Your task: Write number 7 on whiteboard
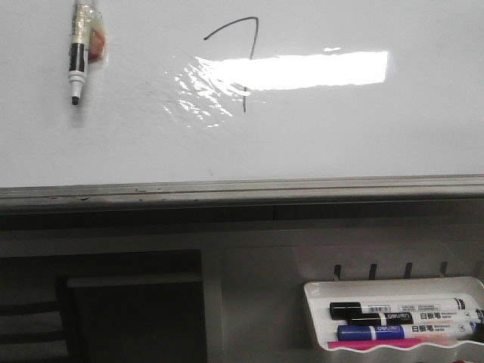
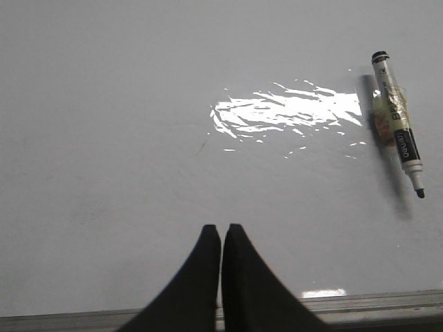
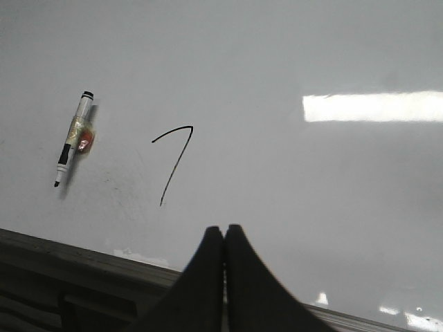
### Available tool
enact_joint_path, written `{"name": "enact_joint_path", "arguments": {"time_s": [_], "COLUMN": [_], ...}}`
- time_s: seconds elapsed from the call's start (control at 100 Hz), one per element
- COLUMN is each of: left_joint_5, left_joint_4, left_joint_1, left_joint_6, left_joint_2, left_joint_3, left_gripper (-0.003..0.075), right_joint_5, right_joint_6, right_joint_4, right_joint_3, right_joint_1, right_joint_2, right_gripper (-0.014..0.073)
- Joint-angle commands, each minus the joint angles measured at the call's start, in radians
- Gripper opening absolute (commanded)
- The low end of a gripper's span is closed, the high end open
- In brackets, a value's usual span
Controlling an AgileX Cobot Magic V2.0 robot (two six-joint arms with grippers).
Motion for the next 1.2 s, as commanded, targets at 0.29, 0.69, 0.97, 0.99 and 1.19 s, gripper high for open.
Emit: {"name": "enact_joint_path", "arguments": {"time_s": [0.29, 0.69, 0.97, 0.99, 1.19], "left_joint_5": [-0.066, -0.066, -0.066, -0.066, -0.066], "left_joint_4": [-0.008, -0.008, -0.008, -0.008, -0.008], "left_joint_1": [0.001, 0.001, 0.001, 0.001, 0.001], "left_joint_6": [-0.011, -0.011, -0.011, -0.011, -0.011], "left_joint_2": [-0.031, -0.031, -0.031, -0.031, -0.031], "left_joint_3": [0.035, 0.035, 0.035, 0.035, 0.035], "left_gripper": [-0.002, -0.002, -0.002, -0.002, -0.002], "right_joint_5": [-0.088, -0.337, -0.296, -0.289, -0.285], "right_joint_6": [-0.011, 0.647, 0.67, 0.67, 0.67], "right_joint_4": [0.008, -0.808, -0.842, -0.847, -0.879], "right_joint_3": [-0.02, 0.166, 0.261, 0.261, 0.261], "right_joint_1": [-0.005, -0.024, -0.13, -0.134, -0.16], "right_joint_2": [-0.009, -0.009, -0.018, -0.018, -0.018], "right_gripper": [-0.0053, -0.0053, -0.0053, -0.0053, -0.0053]}}
